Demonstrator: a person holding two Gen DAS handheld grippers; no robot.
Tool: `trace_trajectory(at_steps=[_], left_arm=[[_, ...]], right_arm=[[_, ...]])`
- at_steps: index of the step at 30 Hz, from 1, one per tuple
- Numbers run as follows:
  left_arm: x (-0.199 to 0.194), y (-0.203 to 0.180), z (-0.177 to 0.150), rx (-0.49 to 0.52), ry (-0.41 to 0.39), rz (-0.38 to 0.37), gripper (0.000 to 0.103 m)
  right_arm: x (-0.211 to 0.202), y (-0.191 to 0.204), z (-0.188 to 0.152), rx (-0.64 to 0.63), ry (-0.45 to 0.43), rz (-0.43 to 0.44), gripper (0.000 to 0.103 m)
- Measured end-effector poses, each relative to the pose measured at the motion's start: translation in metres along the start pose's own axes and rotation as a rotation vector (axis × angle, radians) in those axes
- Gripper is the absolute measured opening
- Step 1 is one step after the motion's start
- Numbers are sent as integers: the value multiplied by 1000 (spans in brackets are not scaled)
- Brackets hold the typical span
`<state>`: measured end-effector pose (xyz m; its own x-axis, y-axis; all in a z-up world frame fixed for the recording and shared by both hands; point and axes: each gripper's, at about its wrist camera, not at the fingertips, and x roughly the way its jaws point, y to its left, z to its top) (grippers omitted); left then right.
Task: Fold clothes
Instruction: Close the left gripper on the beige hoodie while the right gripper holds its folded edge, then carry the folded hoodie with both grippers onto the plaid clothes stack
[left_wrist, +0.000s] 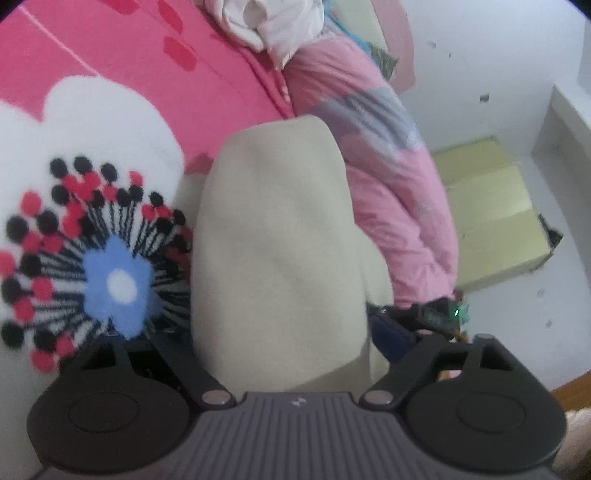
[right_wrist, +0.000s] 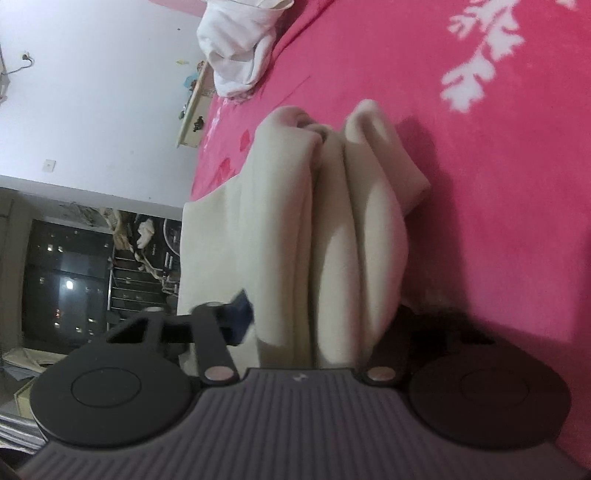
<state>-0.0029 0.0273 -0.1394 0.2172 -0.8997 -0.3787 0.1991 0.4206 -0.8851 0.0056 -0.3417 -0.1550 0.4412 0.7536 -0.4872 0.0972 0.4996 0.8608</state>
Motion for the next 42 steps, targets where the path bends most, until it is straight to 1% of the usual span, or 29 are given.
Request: trace_trajectory(at_steps=[2,3,7,12,15,17,19,21,23,25,29,31,32,33,35,36,37,38,39,40,42], left_arm=[[-6,-6,-4,-4,-26,-4,69],[-10,-10,-7,2,-39,-3,66],[-33,-40,-21,45,-107,-10,65],[-80,-86,-50,107,-214,-12,63],[-126,-112,-76,133,-320,11,63],[-162,-127,-95,138,-401,31,64],[-199,-140,-117,127,-503,71,64],[-233,-150,-136,84,-602,125,63],[-266,-161,-157,64,-707,211,63],[-293,-172,-180,54,-810,314,63],[-331,-180,-216,-22,-987,482,64],[-343,-169,-224,-92,-1037,551,67],[-349,-163,-228,-127,-1061,586,67],[-352,-147,-226,-178,-1054,622,67],[-356,-114,-223,-282,-1036,694,67],[-357,-93,-222,-343,-1022,723,61],[-358,-84,-222,-378,-1021,724,59],[-359,-74,-221,-412,-1020,724,59],[-360,-75,-220,-413,-1019,711,59],[-362,-76,-219,-414,-1017,698,59],[-364,-79,-217,-415,-1014,671,59]], right_arm=[[-3,12,-3,-47,-12,-18,38],[-5,18,-4,-75,-19,-26,37],[-18,49,-12,-179,-63,-30,34],[-36,103,-23,-319,-84,6,34],[-38,151,-29,-459,-62,35,34],[-34,186,-32,-549,-23,74,34],[-16,224,-33,-632,39,125,34],[10,261,-35,-703,122,170,34],[43,300,-42,-766,229,211,34],[76,338,-57,-838,331,251,34],[159,416,-100,-987,534,327,34],[206,452,-127,-1042,641,354,34],[228,468,-145,-1077,701,361,34],[246,479,-165,-1113,747,359,34],[298,490,-200,-1167,831,324,35],[325,488,-215,-1190,863,294,35],[351,481,-229,-1185,892,251,35],[374,473,-240,-1157,916,204,35],[392,464,-249,-1132,931,164,35],[400,459,-254,-1114,933,146,35],[402,456,-249,-1062,935,161,35]])
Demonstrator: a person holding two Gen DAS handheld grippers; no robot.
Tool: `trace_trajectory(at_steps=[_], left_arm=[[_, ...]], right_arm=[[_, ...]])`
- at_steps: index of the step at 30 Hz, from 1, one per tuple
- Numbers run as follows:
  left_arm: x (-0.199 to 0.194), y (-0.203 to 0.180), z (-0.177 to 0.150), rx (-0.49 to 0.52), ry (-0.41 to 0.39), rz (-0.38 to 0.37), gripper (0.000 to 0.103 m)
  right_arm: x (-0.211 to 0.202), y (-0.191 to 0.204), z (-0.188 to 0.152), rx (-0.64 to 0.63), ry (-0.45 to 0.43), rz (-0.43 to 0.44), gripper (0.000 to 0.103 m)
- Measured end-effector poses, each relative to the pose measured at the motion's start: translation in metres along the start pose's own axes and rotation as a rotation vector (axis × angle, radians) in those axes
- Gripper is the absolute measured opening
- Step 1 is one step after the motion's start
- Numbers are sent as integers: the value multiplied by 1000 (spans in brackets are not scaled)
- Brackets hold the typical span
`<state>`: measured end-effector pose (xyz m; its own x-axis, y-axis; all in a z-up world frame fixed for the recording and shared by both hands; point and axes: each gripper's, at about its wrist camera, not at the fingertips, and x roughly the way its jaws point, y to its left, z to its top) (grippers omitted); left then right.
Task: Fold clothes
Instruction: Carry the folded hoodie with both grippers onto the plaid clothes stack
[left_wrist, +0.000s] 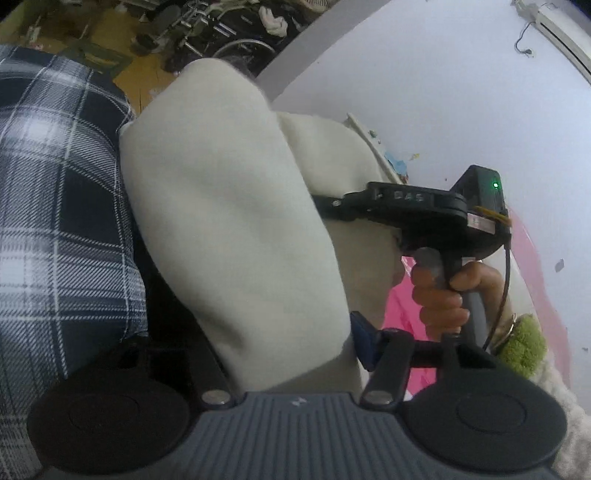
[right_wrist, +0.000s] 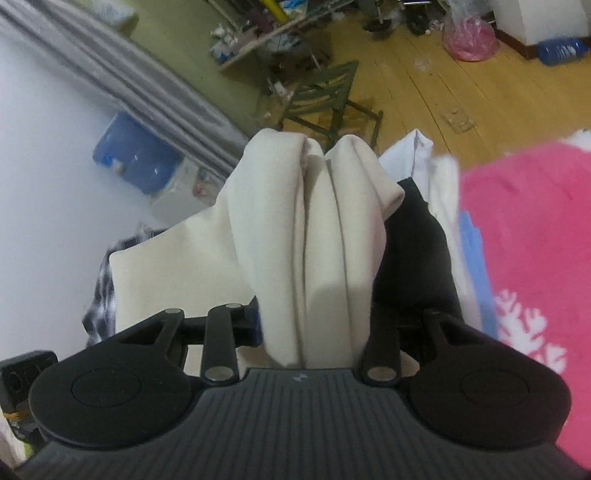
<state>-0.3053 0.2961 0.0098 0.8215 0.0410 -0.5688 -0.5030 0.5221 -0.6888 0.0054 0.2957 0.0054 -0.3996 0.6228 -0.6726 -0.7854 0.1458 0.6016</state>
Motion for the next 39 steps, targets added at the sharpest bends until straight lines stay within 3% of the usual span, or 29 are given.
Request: trace_trajectory(at_steps=[3,5,8,15,17,20,23,27,31,32,33,34,39], left_arm=[[0,-5,6,6,22,-22,59],[5,-5,10,10,40,-8,58],[4,-7,18,-21,53,-44,57],[-8,-23,25,-43,107,-171,57],[0,-15,27,-52,120,-134,58],[19,6,27,-61,109,-17,56],[24,12,30,-87,107,-20,56],[23,4,34,-70,151,12,58],[11,-3,44,5,210,70,67],[2,-8,44,29,197,86,77],[-8,-13,44,52,184,102,80],[-17,-17,43,74,174,123,80],[-82,-12,37,167,102,71,79]], right_arm=[[-16,-1,0,53,14,32,35],[-21,6,-2,64,20,18,35],[-23,8,-13,114,20,-4,35],[-81,27,-24,44,-34,21,35],[-80,27,-22,34,-17,-8,35],[-50,11,-21,58,12,-40,36],[-17,-12,-27,104,-6,-25,37],[-16,-23,-24,116,-26,38,41],[-26,-14,-25,33,-39,-3,64],[-30,-12,-25,15,-52,-11,66],[-34,-11,-25,2,-70,-12,67],[-38,-10,-24,-5,-86,-14,69],[-50,-3,-18,-34,-185,-3,72]])
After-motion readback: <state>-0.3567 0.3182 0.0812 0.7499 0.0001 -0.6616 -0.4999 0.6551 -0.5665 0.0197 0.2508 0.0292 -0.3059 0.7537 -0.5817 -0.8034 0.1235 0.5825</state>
